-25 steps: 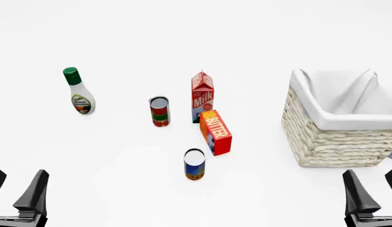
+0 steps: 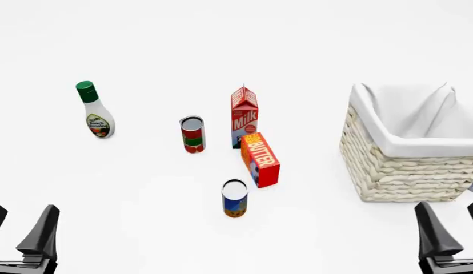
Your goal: Pick the alphabet soup and place it in the basket.
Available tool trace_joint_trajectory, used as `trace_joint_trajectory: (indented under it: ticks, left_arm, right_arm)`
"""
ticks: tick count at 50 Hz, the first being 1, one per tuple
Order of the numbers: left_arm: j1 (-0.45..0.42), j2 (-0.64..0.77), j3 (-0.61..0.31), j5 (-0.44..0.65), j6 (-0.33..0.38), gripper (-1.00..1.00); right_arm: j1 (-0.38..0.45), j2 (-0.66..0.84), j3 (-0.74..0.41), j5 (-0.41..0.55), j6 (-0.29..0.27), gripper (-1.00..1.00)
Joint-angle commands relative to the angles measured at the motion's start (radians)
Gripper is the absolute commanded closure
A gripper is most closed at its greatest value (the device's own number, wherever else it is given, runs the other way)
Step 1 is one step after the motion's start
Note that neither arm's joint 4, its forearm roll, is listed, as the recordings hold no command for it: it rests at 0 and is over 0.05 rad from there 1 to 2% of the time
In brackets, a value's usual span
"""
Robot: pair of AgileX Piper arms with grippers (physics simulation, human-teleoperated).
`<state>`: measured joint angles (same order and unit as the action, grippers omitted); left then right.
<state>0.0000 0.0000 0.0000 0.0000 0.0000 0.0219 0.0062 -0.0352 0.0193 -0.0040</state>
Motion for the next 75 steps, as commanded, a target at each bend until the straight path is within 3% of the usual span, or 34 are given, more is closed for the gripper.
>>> trace_joint_trajectory:
  ticks: [1, 30, 48, 75]
  left_arm:
    - [0.000, 0.000, 0.000, 0.000, 0.000, -1.00]
    - [0.000, 0.000, 0.000, 0.000, 0.000, -1.00]
    - [0.000, 0.000, 0.000, 0.000, 0.000, -1.00]
    - [0.000, 0.000, 0.000, 0.000, 0.000, -1.00]
  right_arm:
    - [0.038, -0.004, -0.047, 0.030, 0.001, -1.00]
    - [0.253, -0.006, -0.197, 0.131, 0.004, -1.00]
    - [0.399, 0.001, -0.222, 0.129, -0.011, -1.00]
    - [0.560, 0.251, -0.227, -0.115, -0.038, -1.00]
